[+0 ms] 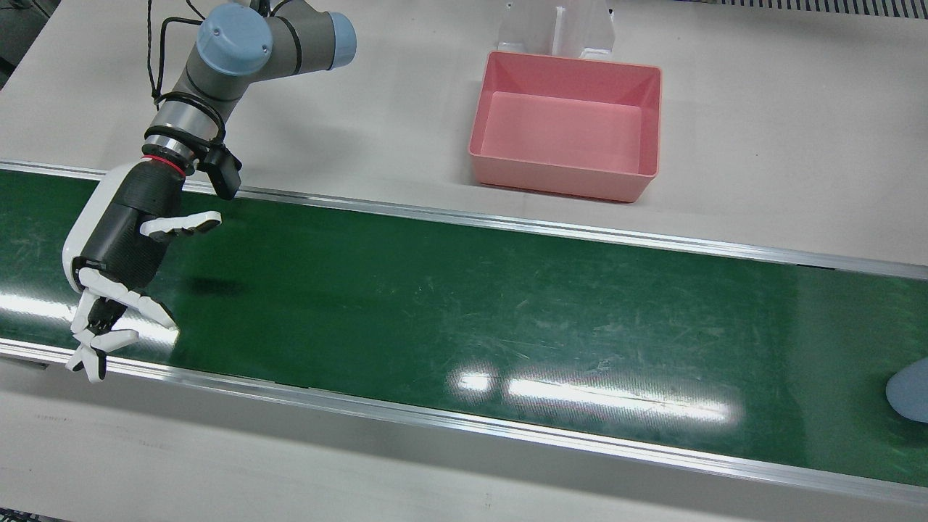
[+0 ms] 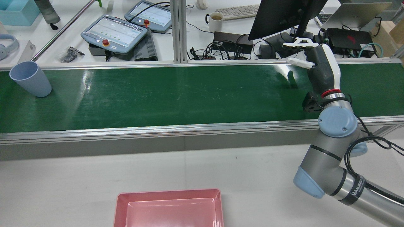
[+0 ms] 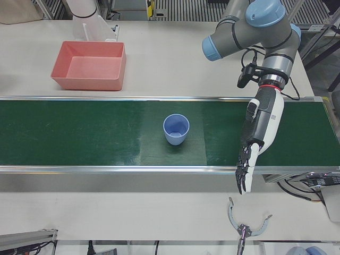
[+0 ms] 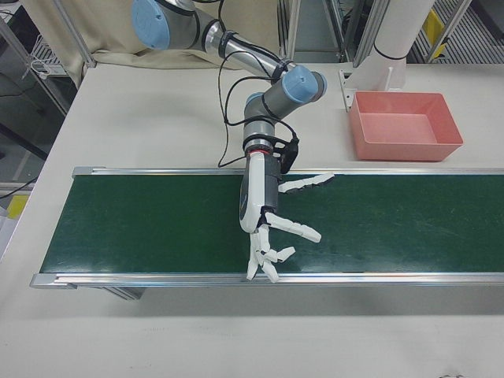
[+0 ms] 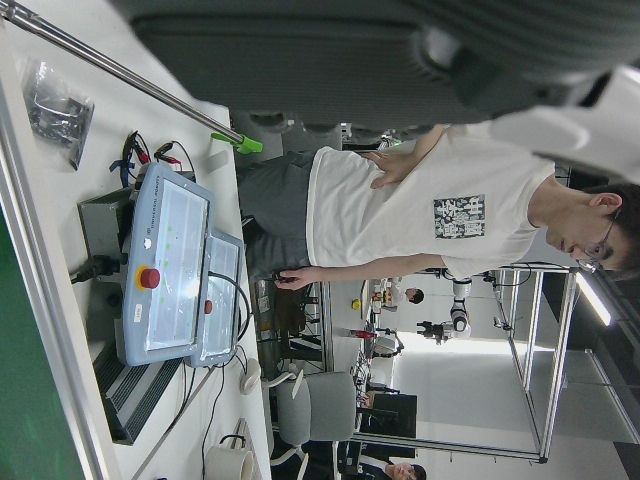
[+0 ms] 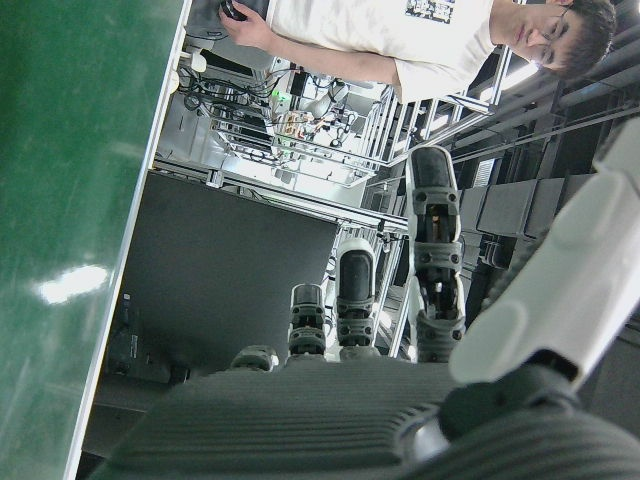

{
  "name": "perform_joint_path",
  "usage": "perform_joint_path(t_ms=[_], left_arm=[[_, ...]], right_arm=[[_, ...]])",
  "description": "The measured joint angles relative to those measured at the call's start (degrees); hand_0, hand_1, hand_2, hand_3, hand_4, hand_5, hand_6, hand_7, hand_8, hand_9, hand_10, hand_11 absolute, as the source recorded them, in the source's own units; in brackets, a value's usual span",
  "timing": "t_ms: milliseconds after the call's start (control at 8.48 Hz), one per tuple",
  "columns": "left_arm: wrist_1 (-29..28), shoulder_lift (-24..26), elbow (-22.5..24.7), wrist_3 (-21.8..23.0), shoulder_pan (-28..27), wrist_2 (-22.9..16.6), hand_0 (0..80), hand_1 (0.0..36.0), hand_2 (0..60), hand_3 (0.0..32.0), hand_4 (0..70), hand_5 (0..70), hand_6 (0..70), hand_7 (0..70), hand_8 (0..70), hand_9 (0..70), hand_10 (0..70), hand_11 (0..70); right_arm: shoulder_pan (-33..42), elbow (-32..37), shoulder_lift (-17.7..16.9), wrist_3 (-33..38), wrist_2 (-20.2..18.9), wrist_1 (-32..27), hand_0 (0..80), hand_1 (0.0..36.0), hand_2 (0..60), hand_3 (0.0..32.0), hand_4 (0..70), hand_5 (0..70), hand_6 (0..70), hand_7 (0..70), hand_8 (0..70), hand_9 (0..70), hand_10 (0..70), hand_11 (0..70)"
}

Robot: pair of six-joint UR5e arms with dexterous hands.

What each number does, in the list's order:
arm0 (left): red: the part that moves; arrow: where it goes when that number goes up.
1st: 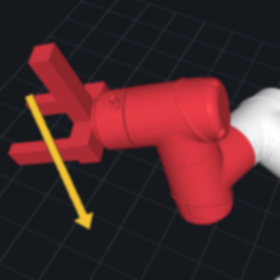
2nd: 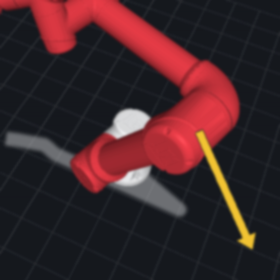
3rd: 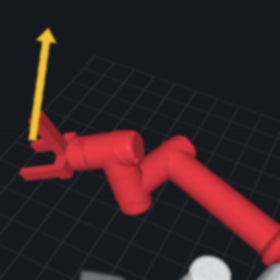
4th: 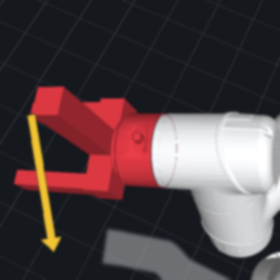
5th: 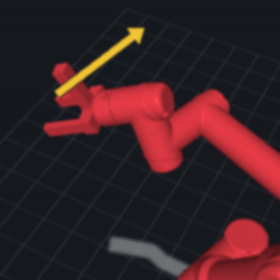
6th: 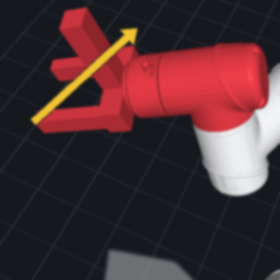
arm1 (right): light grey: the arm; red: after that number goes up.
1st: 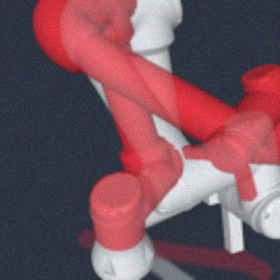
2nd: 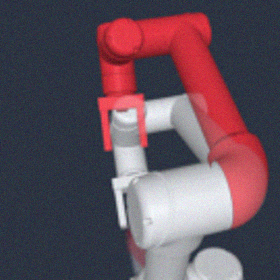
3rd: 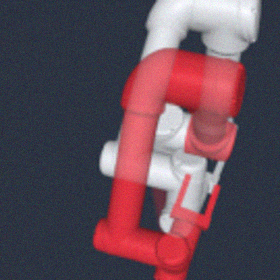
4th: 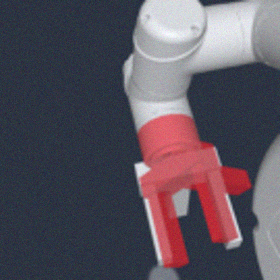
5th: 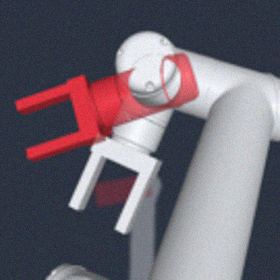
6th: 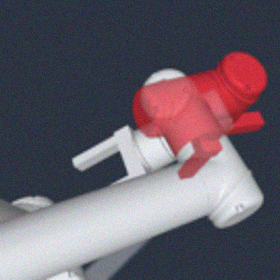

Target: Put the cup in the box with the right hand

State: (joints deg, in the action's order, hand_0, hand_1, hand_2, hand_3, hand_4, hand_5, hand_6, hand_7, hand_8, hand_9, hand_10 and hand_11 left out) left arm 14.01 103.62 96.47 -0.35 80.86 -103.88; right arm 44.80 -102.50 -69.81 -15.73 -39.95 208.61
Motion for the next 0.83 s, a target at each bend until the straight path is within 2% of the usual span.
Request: perform_joint_path(t_ms=[118,236,354,472,590,708,826], left_arm=[[0.0,0.0,0.0,0.0,0.0,0.0,0.0,0.0,0.0,0.0,0.0,0.0,0.0,0.0,0.0,0.0,0.0,0.0],[0.0,0.0,0.0,0.0,0.0,0.0,0.0,0.0,0.0,0.0,0.0,0.0,0.0,0.0,0.0,0.0,0.0,0.0],[0.0,0.0,0.0,0.0,0.0,0.0,0.0,0.0,0.0,0.0,0.0,0.0,0.0,0.0,0.0,0.0,0.0,0.0],[0.0,0.0,0.0,0.0,0.0,0.0,0.0,0.0,0.0,0.0,0.0,0.0,0.0,0.0,0.0,0.0,0.0,0.0],[0.0,0.0,0.0,0.0,0.0,0.0,0.0,0.0,0.0,0.0,0.0,0.0,0.0,0.0,0.0,0.0,0.0,0.0],[0.0,0.0,0.0,0.0,0.0,0.0,0.0,0.0,0.0,0.0,0.0,0.0,0.0,0.0,0.0,0.0,0.0,0.0],[0.0,0.0,0.0,0.0,0.0,0.0,0.0,0.0,0.0,0.0,0.0,0.0,0.0,0.0,0.0,0.0,0.0,0.0]], right_arm=[[0.0,0.0,0.0,0.0,-0.2,0.0,40.6,0.0,0.0,19.6,34.7,0.0,8.8,62.5,6.5,21.9,0.0,0.0],[0.0,0.0,-0.1,0.0,-0.3,0.0,39.9,0.0,0.0,21.2,30.6,0.0,8.5,61.2,6.5,21.7,0.0,0.0],[0.1,-0.1,-0.1,0.0,-0.7,0.1,42.3,0.0,0.0,20.2,29.2,0.3,8.6,60.5,6.8,21.8,0.0,0.0],[0.3,-0.1,-0.2,0.1,-1.3,0.2,50.9,5.7,0.0,17.2,24.0,3.7,9.7,59.8,7.9,22.3,0.0,0.3],[0.8,-0.2,-0.2,0.2,-2.1,0.3,53.9,8.5,0.0,15.0,25.6,4.5,9.6,57.1,7.7,21.6,0.0,0.9],[1.4,-0.5,-0.1,0.2,-2.8,0.4,51.5,5.4,0.0,13.0,34.6,3.1,8.6,53.4,6.5,19.6,0.0,0.1],[1.7,-0.8,0.0,0.3,-3.2,0.5,48.5,0.7,0.0,1.2,52.7,0.9,8.4,50.2,5.2,17.3,0.0,0.0]])
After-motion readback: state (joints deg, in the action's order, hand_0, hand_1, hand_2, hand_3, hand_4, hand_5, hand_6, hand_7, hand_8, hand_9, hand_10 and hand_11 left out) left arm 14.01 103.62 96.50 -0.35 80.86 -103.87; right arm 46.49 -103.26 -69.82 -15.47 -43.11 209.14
